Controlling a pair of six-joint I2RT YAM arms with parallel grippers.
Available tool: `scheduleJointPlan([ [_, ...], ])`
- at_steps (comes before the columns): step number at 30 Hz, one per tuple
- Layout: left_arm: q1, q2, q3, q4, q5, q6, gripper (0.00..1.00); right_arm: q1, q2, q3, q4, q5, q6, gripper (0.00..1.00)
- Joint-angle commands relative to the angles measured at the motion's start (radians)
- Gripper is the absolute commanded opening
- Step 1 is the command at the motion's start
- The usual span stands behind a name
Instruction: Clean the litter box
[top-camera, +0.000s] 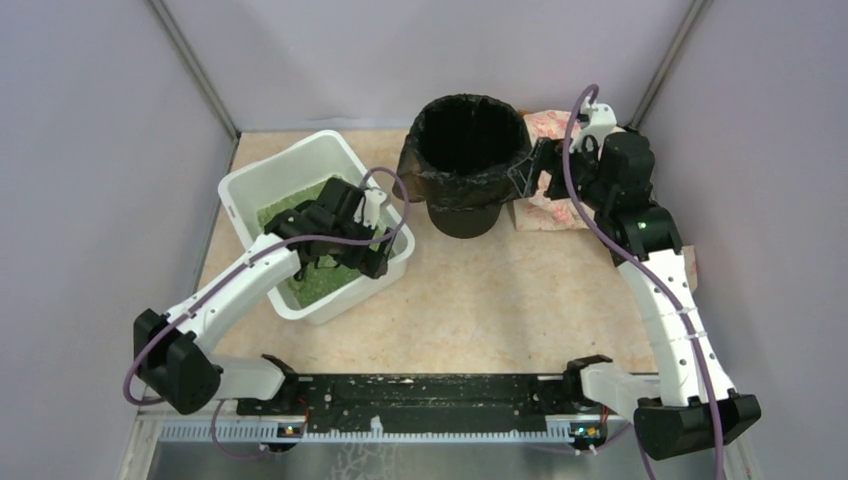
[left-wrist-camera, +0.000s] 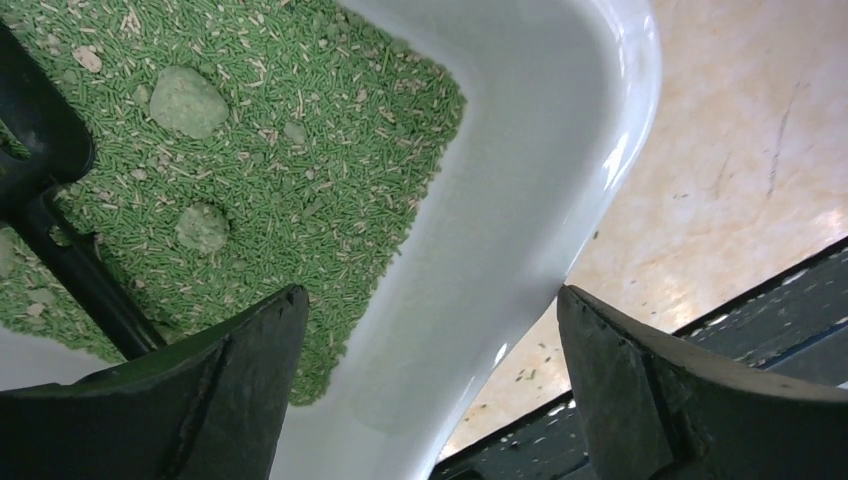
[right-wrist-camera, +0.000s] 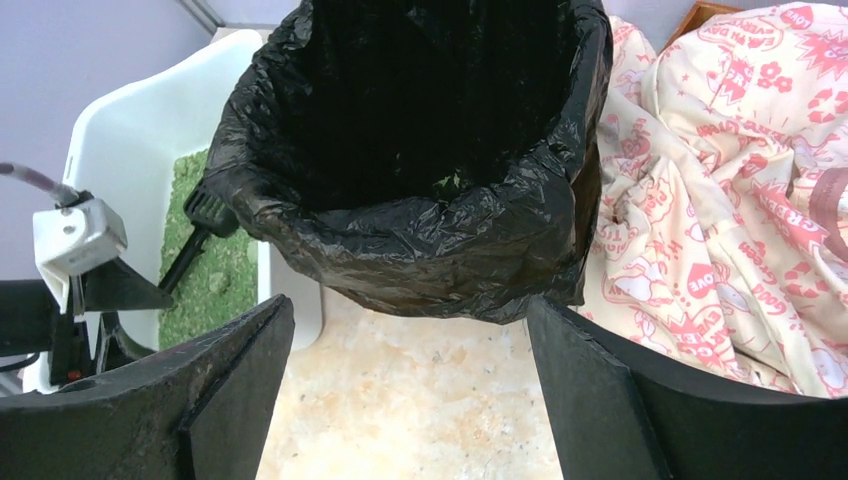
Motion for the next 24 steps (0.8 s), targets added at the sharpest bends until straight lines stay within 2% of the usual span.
scheduleJointPlan([
  [1,-0.002,-0.065,0.033,0.143,-0.035,-0.183,0.99,0.020,-0.037,0.103,0.033,-0.002,-0.008,0.86],
  [3,-0.001,-0.135,0.009,0.263,-0.083,-0.265,0.99,0.063,-0.017,0.163,0.020,0.010,-0.013,0.86],
  [6,-0.001,-0.273,-0.076,0.467,-0.171,-0.390,0.99,0.195,0.043,0.281,-0.043,0.106,-0.054,0.86],
  [11,0.001,-0.336,-0.097,0.461,-0.306,-0.327,0.99,0.453,0.185,0.447,-0.139,0.241,-0.111,0.86],
  [16,0.007,-0.547,-0.313,0.619,-0.510,-0.415,0.99,0.650,0.416,0.584,-0.217,0.340,-0.143,0.86],
  [18,0.009,-0.619,-0.354,0.625,-0.630,-0.483,0.99,0.678,0.538,0.630,-0.214,0.340,-0.128,0.86],
  [24,0.010,-0.696,-0.315,0.426,-0.967,-0.626,0.99,0.718,0.830,0.887,-0.235,0.303,-0.115,0.86],
])
